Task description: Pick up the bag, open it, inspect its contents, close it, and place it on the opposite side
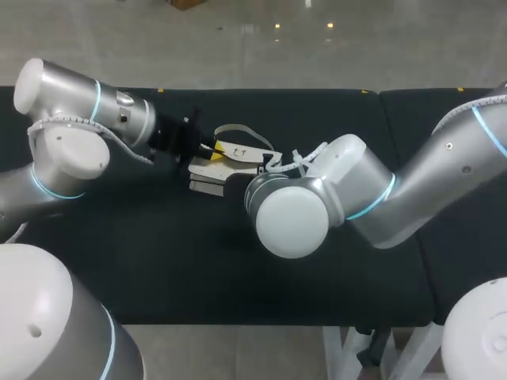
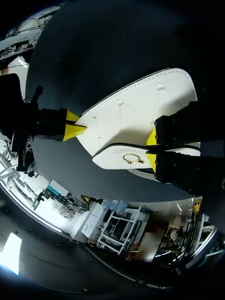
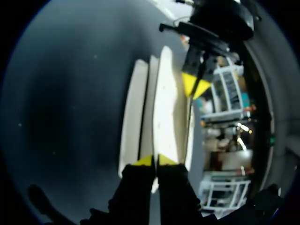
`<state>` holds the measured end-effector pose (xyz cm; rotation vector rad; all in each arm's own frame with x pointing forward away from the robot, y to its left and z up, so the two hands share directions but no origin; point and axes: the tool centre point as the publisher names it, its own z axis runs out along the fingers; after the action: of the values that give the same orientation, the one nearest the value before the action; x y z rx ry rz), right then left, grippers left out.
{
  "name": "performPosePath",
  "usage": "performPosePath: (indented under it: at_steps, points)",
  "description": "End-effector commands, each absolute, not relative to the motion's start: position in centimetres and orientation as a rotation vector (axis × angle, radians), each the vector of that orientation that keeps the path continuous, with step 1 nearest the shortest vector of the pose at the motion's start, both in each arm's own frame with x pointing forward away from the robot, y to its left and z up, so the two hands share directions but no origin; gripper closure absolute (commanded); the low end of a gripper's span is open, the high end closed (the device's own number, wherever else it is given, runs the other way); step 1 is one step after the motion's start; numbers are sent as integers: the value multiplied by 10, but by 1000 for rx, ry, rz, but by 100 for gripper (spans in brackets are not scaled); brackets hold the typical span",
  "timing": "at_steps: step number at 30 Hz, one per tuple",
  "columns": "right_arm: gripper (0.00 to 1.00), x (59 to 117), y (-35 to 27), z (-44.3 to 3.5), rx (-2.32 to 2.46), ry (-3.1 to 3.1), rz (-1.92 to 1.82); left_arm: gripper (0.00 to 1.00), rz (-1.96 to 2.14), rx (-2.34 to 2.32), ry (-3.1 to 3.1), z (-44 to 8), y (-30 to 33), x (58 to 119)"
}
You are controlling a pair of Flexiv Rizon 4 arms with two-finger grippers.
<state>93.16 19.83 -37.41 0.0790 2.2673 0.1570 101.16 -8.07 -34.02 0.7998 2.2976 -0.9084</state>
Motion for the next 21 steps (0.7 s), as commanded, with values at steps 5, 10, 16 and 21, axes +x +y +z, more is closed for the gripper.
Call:
performPosePath:
  at_steps: [5,10,16,21]
  points:
    - [100,930,200,-377,79,2263,156,100,-1043,713,2498,-316,-75,1034]
    - [100,930,200,-377,79,2263,156,100,-1076,634,2602,-311,-76,1043]
    - [100,930,200,-377,79,2263,156,100,-1085,578,2653,-311,-76,1049]
    - [100,930,200,-377,79,2263,156,100,-1078,579,2658,-312,-76,1046]
